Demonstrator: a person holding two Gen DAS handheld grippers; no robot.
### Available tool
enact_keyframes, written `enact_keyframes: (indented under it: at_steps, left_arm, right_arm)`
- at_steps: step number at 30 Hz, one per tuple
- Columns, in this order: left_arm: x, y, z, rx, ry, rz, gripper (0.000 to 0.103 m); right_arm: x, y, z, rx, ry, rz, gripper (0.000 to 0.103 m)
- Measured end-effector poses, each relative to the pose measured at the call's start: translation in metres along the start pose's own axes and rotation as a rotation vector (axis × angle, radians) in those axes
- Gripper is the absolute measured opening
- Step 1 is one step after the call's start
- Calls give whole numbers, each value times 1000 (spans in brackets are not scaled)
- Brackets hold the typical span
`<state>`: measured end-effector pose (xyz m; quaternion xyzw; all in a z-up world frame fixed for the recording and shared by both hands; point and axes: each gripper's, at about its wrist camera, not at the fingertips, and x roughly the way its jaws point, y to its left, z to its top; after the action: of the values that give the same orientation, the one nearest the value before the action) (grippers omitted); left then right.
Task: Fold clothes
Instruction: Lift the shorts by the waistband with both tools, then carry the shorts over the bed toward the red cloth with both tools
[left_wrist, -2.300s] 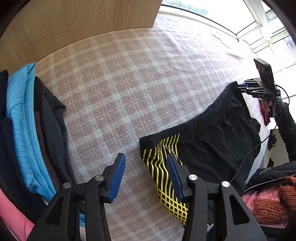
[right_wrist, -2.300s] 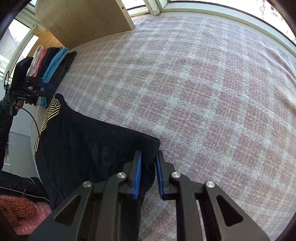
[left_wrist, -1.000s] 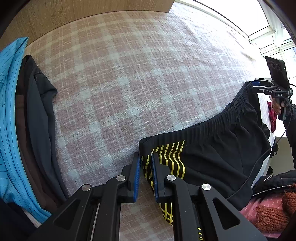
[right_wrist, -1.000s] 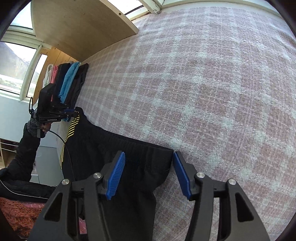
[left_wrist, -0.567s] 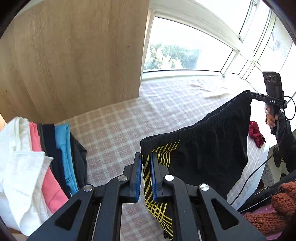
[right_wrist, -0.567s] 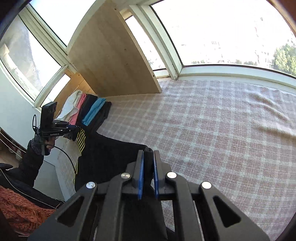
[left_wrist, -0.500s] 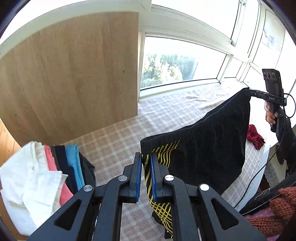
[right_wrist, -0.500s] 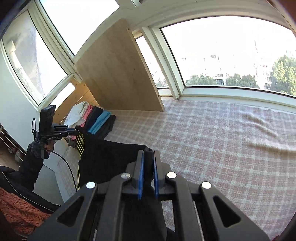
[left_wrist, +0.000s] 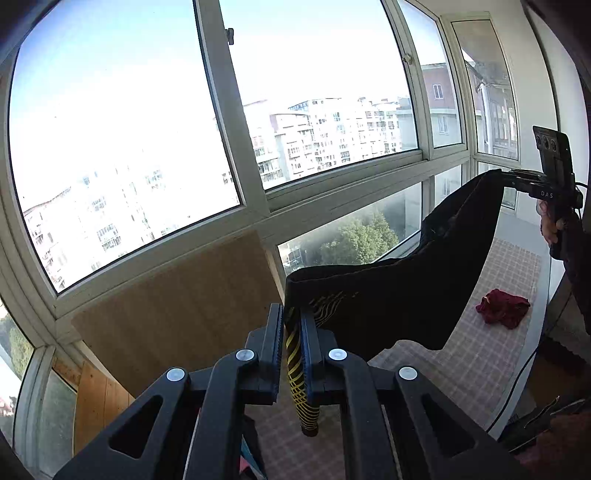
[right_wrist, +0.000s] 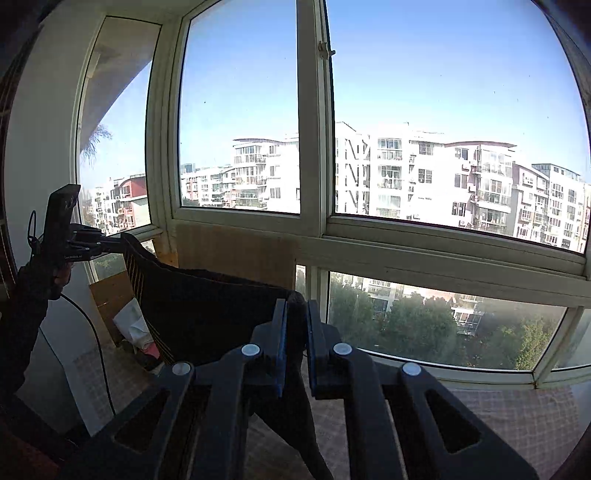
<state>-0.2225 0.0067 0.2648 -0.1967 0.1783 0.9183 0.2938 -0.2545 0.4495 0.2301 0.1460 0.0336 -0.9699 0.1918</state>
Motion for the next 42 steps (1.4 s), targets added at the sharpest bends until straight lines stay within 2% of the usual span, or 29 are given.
enact_keyframes:
  at_steps: [3, 5, 9, 13, 15, 17, 19, 21, 24, 27, 30, 31, 33, 34, 38, 42]
  left_arm:
    - [-29, -16, 5, 46, -39, 30, 8]
    - [-45, -16, 9, 32, -65, 25, 3]
    - [-48, 0, 13, -20, -52, 1, 2]
    - [42, -8, -38, -41, 156, -118, 2]
    - [88, -11, -63, -51, 260, -178, 2]
    - [133, -17, -90, -60, 366, -240, 2]
    - [182, -53, -130, -43, 466, -337, 2]
    - [224, -94, -167, -19, 546, -426, 2]
    - [272, -154, -200, -25, 597, -564, 2]
    - [292, -224, -215, 94, 627, -618, 2]
    - [292, -285, -217, 146, 636, -729, 3]
    - [285, -305, -213, 173, 627, -764, 10]
    - [283, -339, -207, 238, 600, -790, 17]
    - [283, -356, -204, 271, 586, -801, 16]
    - [286, -415, -190, 359, 557, -793, 16]
    - [298, -452, -181, 408, 562, -779, 18]
  right_arm:
    - [-36, 18, 6, -28, -45, -2, 9]
    - [-58, 29, 8, -45, -75, -1, 9]
    - [-83, 37, 12, -45, -94, 13, 9]
    - [-66, 33, 9, -41, -24, 16, 9]
    - [-32, 27, -2, -44, 76, -19, 9]
    - [11, 15, -32, -5, 196, -15, 9]
    - [54, 2, -73, 7, 326, -42, 9]
    - [97, -26, -125, 84, 453, -55, 9]
    - [155, -70, -203, 196, 628, -92, 9]
    - [192, -117, -265, 307, 745, -141, 9]
    - [200, -158, -304, 389, 803, -202, 9]
    - [196, -170, -314, 396, 817, -243, 9]
    - [182, -193, -331, 447, 832, -283, 9]
    - [174, -204, -338, 480, 835, -296, 9]
    - [157, -214, -357, 521, 836, -285, 9]
    - [140, -224, -376, 561, 837, -274, 9]
